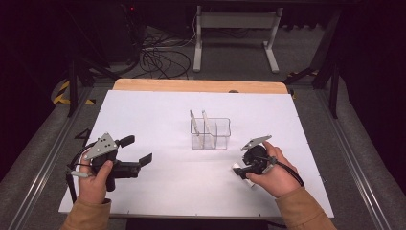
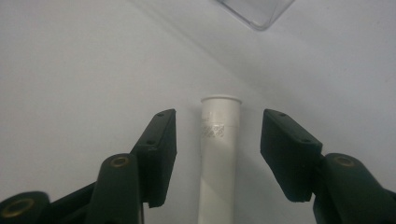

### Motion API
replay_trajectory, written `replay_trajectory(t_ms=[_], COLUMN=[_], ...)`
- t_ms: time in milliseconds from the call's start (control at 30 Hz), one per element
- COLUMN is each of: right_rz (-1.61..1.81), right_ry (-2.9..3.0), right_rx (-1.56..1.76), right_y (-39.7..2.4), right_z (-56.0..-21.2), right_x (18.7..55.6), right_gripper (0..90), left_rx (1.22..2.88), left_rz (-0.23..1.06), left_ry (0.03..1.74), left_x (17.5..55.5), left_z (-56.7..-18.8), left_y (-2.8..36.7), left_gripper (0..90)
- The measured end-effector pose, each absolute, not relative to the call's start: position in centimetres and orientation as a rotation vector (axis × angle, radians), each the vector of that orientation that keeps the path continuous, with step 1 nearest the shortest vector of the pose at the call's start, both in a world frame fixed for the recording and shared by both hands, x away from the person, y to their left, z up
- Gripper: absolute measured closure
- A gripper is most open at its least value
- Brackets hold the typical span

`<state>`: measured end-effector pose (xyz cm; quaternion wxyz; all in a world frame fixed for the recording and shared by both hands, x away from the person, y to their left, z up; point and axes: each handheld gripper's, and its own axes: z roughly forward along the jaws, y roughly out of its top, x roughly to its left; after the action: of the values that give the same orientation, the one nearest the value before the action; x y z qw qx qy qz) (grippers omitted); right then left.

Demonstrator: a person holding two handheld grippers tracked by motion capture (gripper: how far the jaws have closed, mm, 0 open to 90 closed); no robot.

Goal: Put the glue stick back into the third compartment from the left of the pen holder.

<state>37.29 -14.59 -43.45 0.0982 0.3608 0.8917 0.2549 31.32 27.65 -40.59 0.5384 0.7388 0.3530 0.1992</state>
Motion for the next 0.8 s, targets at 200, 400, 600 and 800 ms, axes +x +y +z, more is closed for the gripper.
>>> replay_trajectory(t_ms=[200, 400, 600, 800], right_rz=[0.699, 0.640, 0.607, 0.572], right_ry=[2.650, 2.647, 2.642, 2.637], right_rx=[1.090, 1.106, 1.129, 1.174], right_y=[-14.4, -14.1, -13.8, -13.7], right_z=[-44.0, -44.3, -44.6, -44.7], right_x=[37.4, 37.5, 37.4, 37.3], right_gripper=[50.3, 53.8, 57.0, 65.3], left_rx=[1.769, 1.768, 1.773, 1.776], left_rz=[0.480, 0.479, 0.480, 0.478], left_ry=[0.843, 0.848, 0.841, 0.839], left_x=[31.3, 31.2, 31.1, 31.1], left_z=[-40.6, -40.5, -40.5, -40.5], left_y=[27.4, 27.5, 27.4, 27.4], left_gripper=[9.2, 9.2, 9.2, 9.2])
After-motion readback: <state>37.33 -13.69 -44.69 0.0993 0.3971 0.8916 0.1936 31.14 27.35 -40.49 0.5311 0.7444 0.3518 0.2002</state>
